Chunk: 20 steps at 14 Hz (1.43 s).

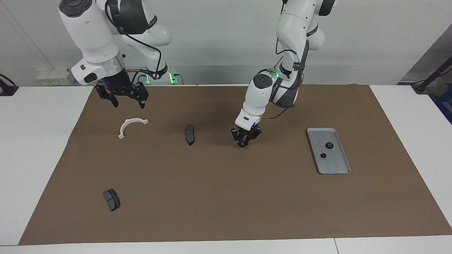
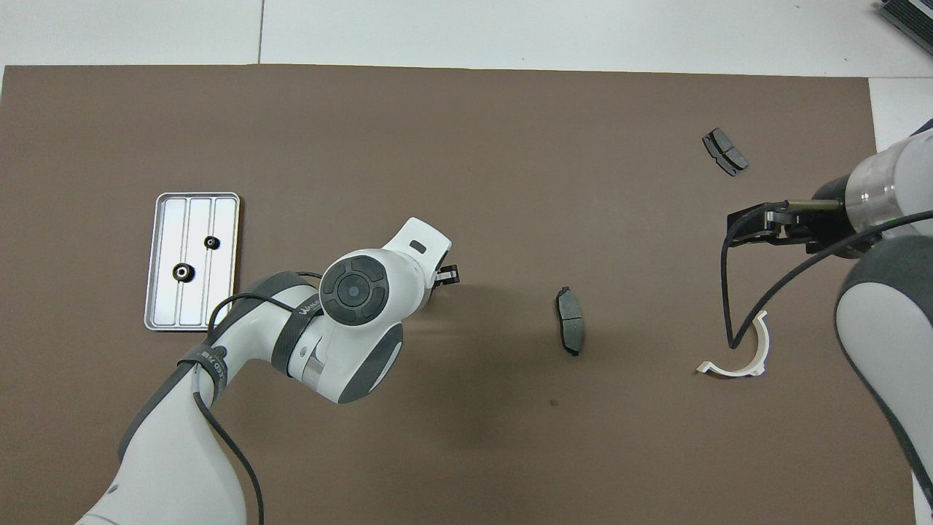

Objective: Place bearing gear from tray to pile
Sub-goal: 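Carry the bearing to the table center and open the left gripper, then grasp a second bearing from the tray with the left gripper and lift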

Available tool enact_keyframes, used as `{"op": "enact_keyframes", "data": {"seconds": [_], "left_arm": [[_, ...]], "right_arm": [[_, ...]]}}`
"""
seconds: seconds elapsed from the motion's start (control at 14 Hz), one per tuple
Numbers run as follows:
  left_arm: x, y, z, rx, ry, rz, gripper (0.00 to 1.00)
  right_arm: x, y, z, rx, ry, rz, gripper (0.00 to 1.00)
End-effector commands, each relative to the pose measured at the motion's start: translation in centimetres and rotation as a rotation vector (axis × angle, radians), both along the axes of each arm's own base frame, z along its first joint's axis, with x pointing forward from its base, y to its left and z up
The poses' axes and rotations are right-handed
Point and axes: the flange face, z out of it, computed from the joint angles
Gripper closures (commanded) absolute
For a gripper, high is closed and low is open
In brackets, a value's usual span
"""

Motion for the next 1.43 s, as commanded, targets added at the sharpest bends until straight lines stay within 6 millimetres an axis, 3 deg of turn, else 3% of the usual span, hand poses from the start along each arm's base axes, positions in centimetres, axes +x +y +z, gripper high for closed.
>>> {"op": "enact_keyframes", "data": {"seconds": [0.0,0.29,0.43,0.57,0.71,0.93,1.07,1.21,1.36], "left_arm": [[-0.1,-0.5,0.7,-0.013,-0.013,0.001,0.0],[2.1,1.8,1.8,-0.011,-0.026,0.047,0.0],[5.8,6.9,3.5,0.005,-0.019,0.126,0.0],[9.7,13.7,5.4,0.037,-0.019,0.143,0.0],[11.7,19.7,5.6,0.063,-0.02,0.112,0.0],[12.8,25.7,5.3,0.086,-0.024,0.089,0.0],[12.8,28.7,4.7,0.099,-0.013,0.079,0.02],[12.2,30.7,4.0,0.11,0.0,0.06,0.1],[11.6,33.0,3.0,0.121,0.014,0.035,0.26]], "right_arm": [[-0.5,-0.2,0.0,0.005,0.001,0.018,0.0],[-0.5,-0.2,0.0,0.005,0.001,0.018,0.0],[-0.5,-0.2,0.0,0.005,0.001,0.018,0.0],[-0.5,-0.2,0.0,0.005,0.001,0.018,0.0],[-0.5,-0.2,0.0,0.005,0.001,0.018,0.0],[-0.5,-0.2,0.0,0.005,0.001,0.018,0.0],[-0.5,-0.3,0.0,0.005,0.001,0.017,0.0],[-0.5,-0.2,0.0,0.005,0.001,0.018,0.0],[-0.5,-0.2,0.0,0.005,0.001,0.018,0.0]]}}
